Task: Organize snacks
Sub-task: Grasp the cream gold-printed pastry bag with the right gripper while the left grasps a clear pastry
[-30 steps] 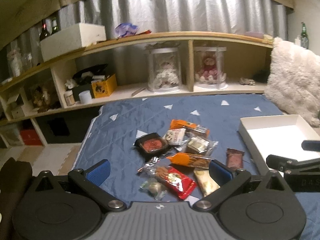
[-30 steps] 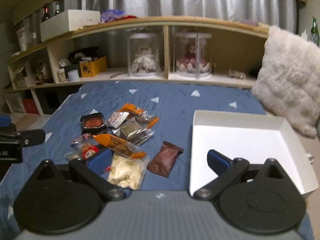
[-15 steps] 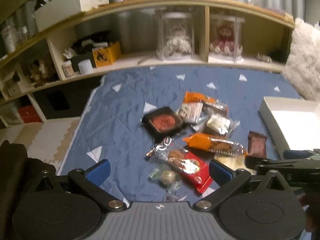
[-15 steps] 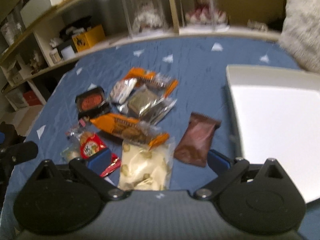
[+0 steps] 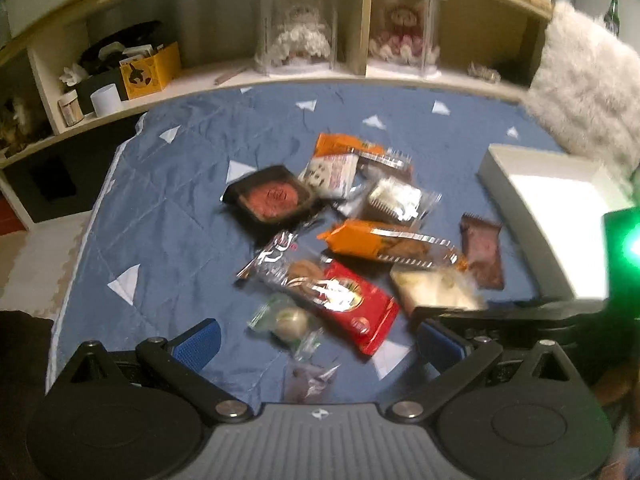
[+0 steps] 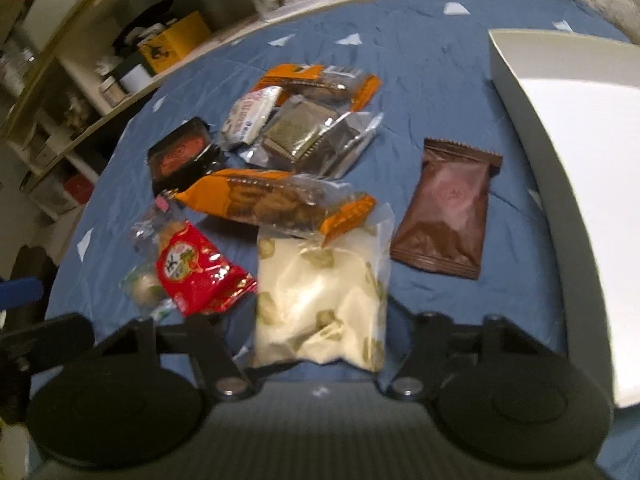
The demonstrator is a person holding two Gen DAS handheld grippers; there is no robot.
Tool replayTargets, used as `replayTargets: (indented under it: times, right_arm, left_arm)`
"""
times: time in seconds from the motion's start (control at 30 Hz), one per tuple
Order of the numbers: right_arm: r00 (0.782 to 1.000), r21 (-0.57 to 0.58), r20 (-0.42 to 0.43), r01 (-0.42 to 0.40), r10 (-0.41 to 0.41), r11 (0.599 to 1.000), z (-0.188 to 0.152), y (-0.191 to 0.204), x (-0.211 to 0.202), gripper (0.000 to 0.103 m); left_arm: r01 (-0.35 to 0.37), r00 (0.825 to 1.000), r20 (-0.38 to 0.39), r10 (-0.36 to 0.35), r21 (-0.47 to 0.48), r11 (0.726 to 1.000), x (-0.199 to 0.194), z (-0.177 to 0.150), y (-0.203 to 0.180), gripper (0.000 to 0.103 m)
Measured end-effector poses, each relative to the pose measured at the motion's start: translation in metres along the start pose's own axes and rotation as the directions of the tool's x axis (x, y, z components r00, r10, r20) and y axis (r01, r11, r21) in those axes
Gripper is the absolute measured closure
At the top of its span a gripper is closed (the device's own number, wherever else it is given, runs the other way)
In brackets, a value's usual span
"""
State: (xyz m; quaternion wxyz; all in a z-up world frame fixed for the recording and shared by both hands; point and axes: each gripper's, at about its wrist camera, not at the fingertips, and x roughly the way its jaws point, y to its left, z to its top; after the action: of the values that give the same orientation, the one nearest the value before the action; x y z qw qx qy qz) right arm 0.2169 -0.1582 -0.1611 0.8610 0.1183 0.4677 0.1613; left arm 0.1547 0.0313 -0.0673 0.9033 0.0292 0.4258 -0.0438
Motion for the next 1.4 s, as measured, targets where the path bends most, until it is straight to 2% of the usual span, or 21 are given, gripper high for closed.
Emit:
replayTargets:
  times: [0.03, 0.13, 0.33, 0.5, 0.6, 0.7, 0.9, 0.97, 1.0, 1.07, 1.1, 1.2, 1.4]
  right_arm:
    - [1.000, 0.001, -0.003, -0.009, 0.009, 1.000, -0.001, 0.000, -0.005, 0.045]
    - [1.000, 0.011, -0.017, -0.023, 0.024, 1.000, -0.003, -0.004, -0.013, 0.051]
    - [0.998, -0.019, -0.057, -0.013, 0.012, 1.000, -0.018, -0.009, -0.035, 0.053]
    - [0.994, -0.061, -0.112, -0.010, 0.003, 0.998, -0.038, -0.003, -0.054, 0.053]
    - [0.990, -0.092, -0.144, -0.014, 0.001, 0.996, -0.048, -0.001, -0.064, 0.047]
    - [0.990, -0.095, -0.142, -0.017, 0.003, 0.995, -0.051, 0.000, -0.069, 0.027]
    - [0.987, -0.107, -0.162, -0.007, -0.010, 0.994, -0.039, 0.008, -0.049, 0.025]
    - [0.986, -0.124, -0.166, 0.003, -0.023, 0.992, -0.040, 0.008, -0.045, 0.030]
    - [0.987, -0.138, -0.161, 0.007, -0.029, 0.990, -0.040, 0.008, -0.043, 0.040]
    - [0.988, -0.150, -0.154, 0.006, -0.030, 0.989, -0.040, 0.009, -0.042, 0.045]
    - [0.988, -0.143, -0.152, -0.004, -0.018, 0.990, -0.040, 0.008, -0.043, 0.050]
    - [0.990, -0.149, -0.140, -0.011, -0.010, 0.989, -0.038, 0.008, -0.047, 0.055]
    - [0.998, -0.182, -0.042, 0.030, -0.038, 0.983, -0.029, 0.008, -0.076, 0.056]
  left_arm:
    - [-0.003, 1.000, -0.010, 0.003, 0.005, 1.000, 0.002, -0.001, 0.000, 0.000]
    - [0.019, 0.999, -0.047, -0.020, -0.028, 0.999, 0.007, -0.005, 0.006, 0.000]
    - [-0.024, 0.994, -0.110, 0.017, -0.063, 0.998, 0.019, -0.008, 0.014, 0.002]
    - [-0.010, 0.985, -0.172, -0.002, -0.070, 0.997, 0.032, -0.011, 0.013, 0.019]
    - [-0.014, 0.977, -0.211, -0.002, -0.075, 0.997, 0.042, -0.014, 0.013, 0.030]
    - [-0.024, 0.970, -0.245, 0.003, -0.082, 0.996, 0.050, -0.016, 0.015, 0.037]
    - [-0.032, 0.965, -0.261, 0.006, -0.095, 0.995, 0.055, -0.016, 0.019, 0.051]
    - [-0.029, 0.965, -0.263, 0.002, -0.101, 0.994, 0.055, -0.016, 0.020, 0.057]
    - [-0.029, 0.965, -0.264, 0.001, -0.104, 0.994, 0.055, -0.016, 0.020, 0.063]
    - [-0.028, 0.964, -0.265, -0.002, -0.109, 0.994, 0.054, -0.015, 0.020, 0.070]
    - [-0.024, 0.965, -0.264, -0.006, -0.110, 0.994, 0.053, -0.015, 0.019, 0.070]
    - [-0.018, 0.967, -0.255, -0.011, -0.114, 0.993, 0.047, -0.013, 0.017, 0.071]
    - [0.047, 0.986, -0.154, -0.069, -0.140, 0.989, 0.014, -0.009, 0.007, 0.071]
